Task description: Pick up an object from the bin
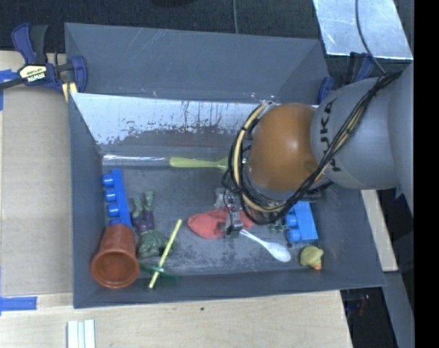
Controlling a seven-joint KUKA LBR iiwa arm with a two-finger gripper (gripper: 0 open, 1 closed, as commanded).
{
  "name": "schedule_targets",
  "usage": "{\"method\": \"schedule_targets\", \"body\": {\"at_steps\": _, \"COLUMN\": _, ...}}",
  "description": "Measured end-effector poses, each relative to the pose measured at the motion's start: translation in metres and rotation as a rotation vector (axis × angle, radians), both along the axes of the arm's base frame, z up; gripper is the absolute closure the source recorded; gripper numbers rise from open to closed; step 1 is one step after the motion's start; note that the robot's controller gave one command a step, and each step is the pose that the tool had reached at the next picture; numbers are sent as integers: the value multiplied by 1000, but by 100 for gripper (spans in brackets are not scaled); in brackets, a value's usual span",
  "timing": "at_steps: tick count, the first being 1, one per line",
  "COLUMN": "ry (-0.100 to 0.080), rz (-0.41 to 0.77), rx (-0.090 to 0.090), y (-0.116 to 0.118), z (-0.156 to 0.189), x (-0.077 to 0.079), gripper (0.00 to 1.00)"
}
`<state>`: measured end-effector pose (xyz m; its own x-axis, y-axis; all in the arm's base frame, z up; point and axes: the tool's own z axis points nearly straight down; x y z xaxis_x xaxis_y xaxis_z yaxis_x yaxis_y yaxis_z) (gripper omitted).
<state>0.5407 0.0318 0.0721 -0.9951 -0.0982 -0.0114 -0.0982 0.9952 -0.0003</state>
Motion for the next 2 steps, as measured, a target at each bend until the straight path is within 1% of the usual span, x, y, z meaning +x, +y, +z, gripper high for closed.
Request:
{"method": "schedule_targets", "body": {"at_steps": 1, "ry": 0, "rz": 0, "rx": 0, "y": 0, "z": 0, "x": 0, "gripper": 100}}
{"method": "schedule_targets", "body": {"at_steps": 2, "ry": 5, "rz": -10, "rx": 0, "y": 2, "z": 62, "x": -4, "gripper": 100}}
